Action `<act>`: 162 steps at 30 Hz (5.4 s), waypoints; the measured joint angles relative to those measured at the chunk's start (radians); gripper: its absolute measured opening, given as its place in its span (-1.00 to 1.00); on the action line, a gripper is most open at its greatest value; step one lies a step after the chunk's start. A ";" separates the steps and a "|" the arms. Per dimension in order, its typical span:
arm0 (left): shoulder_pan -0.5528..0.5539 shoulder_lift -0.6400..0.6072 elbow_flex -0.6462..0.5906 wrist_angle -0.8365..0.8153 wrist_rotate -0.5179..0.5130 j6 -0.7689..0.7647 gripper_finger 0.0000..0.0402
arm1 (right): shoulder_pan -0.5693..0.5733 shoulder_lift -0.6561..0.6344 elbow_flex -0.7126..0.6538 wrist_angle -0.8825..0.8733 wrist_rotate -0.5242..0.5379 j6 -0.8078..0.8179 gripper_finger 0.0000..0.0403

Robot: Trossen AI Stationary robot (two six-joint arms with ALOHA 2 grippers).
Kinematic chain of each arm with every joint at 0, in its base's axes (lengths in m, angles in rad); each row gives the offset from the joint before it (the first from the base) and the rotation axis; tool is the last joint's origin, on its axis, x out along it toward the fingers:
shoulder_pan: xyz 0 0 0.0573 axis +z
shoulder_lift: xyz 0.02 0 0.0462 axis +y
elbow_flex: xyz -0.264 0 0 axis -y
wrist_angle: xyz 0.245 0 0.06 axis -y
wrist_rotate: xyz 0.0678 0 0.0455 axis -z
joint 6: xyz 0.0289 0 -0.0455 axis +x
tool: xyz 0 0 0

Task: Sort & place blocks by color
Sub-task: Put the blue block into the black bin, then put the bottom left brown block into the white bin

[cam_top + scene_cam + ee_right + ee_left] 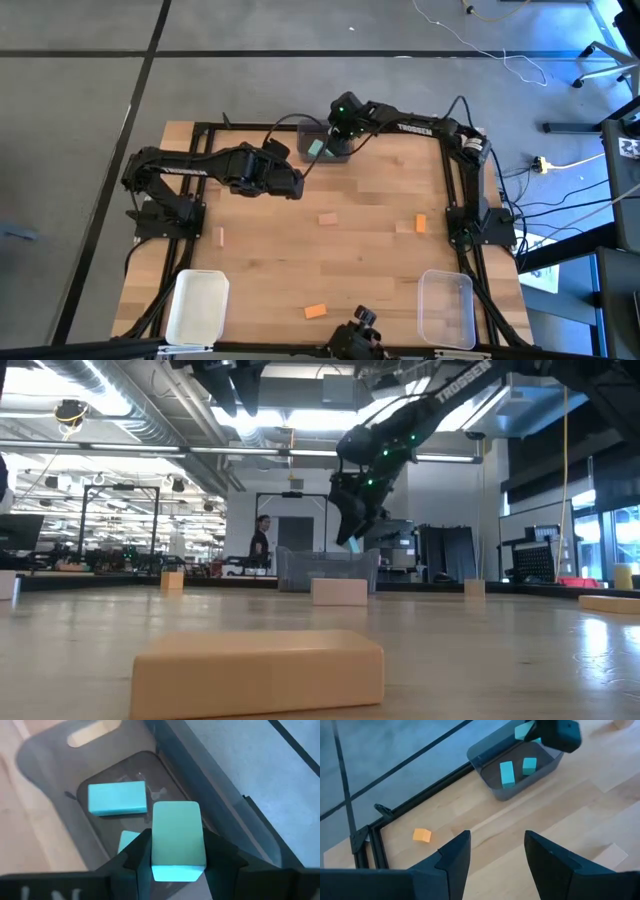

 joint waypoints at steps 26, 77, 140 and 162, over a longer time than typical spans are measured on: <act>0.008 0.000 0.000 -0.002 0.020 0.008 -0.11 | -0.005 0.024 -0.001 0.004 -0.044 -0.029 -0.21; 0.001 0.000 0.000 -0.144 0.151 -0.019 -0.11 | -0.009 0.021 0.218 -0.198 -0.172 0.001 0.00; -0.552 -0.236 -0.873 0.091 0.644 -1.381 -0.11 | 0.331 -0.405 0.423 -0.544 -0.226 -0.261 0.00; -0.551 -0.096 -1.001 0.328 0.637 -1.381 -0.11 | 0.331 -0.405 0.423 -0.547 -0.226 -0.262 0.00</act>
